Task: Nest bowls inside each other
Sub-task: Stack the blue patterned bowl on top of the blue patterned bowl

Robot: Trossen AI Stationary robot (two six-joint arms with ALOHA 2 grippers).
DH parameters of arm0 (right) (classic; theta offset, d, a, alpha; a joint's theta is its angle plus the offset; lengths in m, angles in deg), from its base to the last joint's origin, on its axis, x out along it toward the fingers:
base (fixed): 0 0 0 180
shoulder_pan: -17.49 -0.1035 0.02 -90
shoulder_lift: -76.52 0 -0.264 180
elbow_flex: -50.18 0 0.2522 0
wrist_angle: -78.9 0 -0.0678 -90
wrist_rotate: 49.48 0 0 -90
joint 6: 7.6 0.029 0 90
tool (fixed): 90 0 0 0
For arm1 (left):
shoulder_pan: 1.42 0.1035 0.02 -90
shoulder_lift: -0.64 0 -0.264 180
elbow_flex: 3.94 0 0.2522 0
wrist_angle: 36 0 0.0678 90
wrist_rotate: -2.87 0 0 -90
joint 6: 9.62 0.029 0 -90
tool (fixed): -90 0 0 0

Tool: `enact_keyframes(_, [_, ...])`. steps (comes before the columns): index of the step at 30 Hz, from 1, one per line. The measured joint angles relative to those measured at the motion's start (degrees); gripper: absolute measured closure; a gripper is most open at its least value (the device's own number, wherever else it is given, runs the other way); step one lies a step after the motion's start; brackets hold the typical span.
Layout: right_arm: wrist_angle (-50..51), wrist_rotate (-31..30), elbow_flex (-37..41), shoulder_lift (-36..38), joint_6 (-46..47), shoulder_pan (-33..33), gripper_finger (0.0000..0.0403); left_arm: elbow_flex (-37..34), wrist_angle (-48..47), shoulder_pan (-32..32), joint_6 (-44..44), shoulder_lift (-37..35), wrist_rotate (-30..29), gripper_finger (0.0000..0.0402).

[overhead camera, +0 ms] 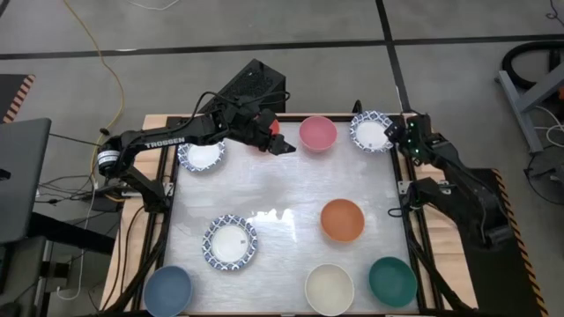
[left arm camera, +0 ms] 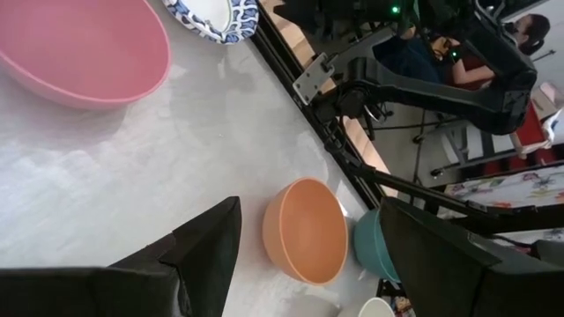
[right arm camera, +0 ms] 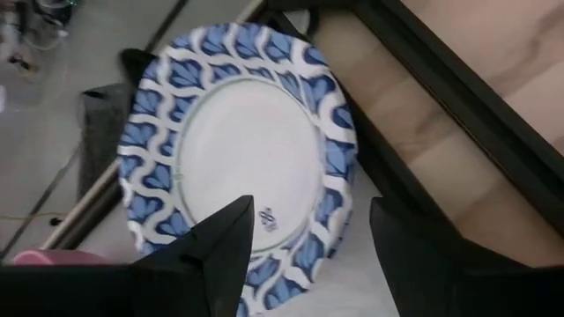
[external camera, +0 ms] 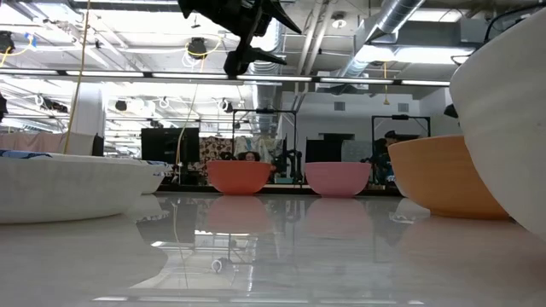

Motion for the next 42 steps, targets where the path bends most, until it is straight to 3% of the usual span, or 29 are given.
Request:
enact_keyframes(15, [-8.8, 2.2, 0.0, 4.0, -5.0, -9.3, 0.0154, 0.0, 0.5, 2.0, 5.4, -2.7, 1.5, 0.0143])
enact_keyframes(24, [-0.4, -6.4, 0.0, -0.2, -5.0, -14.0, 0.0154, 0.0, -0.4, 2.7, 5.9, -4.4, -0.2, 0.0143])
enact_keyframes(42, [-3.5, -6.7, 0.0, -8.0, -5.2, -14.7, 0.0154, 0.0, -3.0, 2.7, 6.5, -4.4, -1.4, 0.0143])
